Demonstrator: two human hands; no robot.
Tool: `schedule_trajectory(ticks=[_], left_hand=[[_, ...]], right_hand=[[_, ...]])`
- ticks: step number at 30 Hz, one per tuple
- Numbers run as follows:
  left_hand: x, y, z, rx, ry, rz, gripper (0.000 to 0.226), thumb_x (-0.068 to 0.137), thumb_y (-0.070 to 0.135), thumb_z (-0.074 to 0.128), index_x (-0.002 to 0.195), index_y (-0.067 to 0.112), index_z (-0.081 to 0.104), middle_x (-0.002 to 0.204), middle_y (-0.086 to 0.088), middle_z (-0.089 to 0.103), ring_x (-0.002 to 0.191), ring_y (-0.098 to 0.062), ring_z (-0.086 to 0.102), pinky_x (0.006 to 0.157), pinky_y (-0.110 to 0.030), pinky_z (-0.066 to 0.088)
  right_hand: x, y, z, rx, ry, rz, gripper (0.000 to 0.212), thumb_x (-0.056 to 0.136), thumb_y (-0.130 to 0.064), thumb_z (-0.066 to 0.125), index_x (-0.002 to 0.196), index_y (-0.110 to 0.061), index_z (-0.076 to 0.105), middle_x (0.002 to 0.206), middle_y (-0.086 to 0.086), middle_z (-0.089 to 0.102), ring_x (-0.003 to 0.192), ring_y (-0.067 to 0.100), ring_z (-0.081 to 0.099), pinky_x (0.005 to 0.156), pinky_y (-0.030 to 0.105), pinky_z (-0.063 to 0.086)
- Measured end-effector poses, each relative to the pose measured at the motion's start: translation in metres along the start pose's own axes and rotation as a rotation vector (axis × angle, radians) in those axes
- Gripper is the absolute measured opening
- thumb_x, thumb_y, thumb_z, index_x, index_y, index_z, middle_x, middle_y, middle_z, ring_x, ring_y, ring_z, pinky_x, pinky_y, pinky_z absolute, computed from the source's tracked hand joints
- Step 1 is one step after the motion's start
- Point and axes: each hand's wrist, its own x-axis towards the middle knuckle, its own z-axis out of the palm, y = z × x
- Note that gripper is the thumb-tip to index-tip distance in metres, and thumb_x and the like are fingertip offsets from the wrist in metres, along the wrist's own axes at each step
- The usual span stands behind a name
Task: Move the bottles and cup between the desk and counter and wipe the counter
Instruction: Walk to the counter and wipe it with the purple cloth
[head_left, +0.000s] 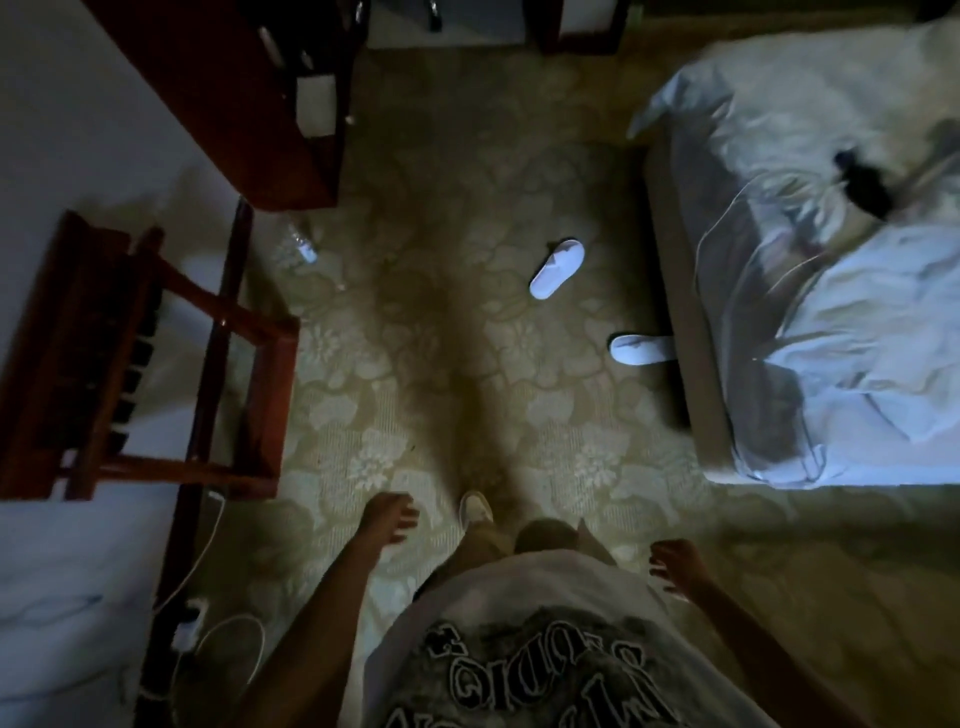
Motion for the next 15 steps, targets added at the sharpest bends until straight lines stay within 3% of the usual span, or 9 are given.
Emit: schedule_trajectory(ticks=[4,7,11,15], left_hand=[[0.030,0.159,-0.028,0.086,0.021,0.257,0.023,0.097,0.024,0.054,0.112,0.007,0.062,0.101,-0.012,0.070,0.084,-0.023,0.068,0.070,-0.031,0.052],[0.064,0.245,-0.039,0.083,0.005,0.319,0.018,0.097,0.020,0.055,0.108,0.008,0.062,0.095,-0.010,0.070,0.082,-0.023,0.068,0.071,-0.031,0.052],[0.115,0.306,-0.044,0.073,0.019,0.235,0.017,0.097,0.020,0.053,0.107,0.010,0.062,0.093,-0.008,0.070,0.080,-0.020,0.067,0.066,-0.028,0.050],[0.150,0.338,-0.050,-0.008,0.140,-0.027,0.011,0.097,0.017,0.053,0.098,0.009,0.061,0.085,-0.007,0.066,0.075,-0.019,0.061,0.063,-0.028,0.047]], right_hand=[[-0.004,-0.108,0.012,-0.018,-0.013,-0.041,0.027,0.097,-0.002,0.045,0.071,-0.005,0.048,0.064,0.009,0.046,0.055,0.018,0.047,0.058,0.027,0.034],[0.020,-0.178,0.021,-0.027,-0.039,-0.014,0.032,0.096,0.000,0.045,0.066,-0.010,0.048,0.067,0.009,0.045,0.053,0.015,0.046,0.058,0.028,0.029],[0.069,-0.300,0.026,0.048,-0.008,0.018,0.017,0.096,-0.007,0.051,0.081,-0.004,0.058,0.078,0.016,0.058,0.065,0.023,0.051,0.062,0.027,0.035],[0.110,-0.474,0.023,-0.008,-0.058,-0.138,0.018,0.098,-0.012,0.047,0.085,-0.010,0.059,0.111,0.029,0.063,0.087,0.031,0.056,0.076,0.038,0.042]])
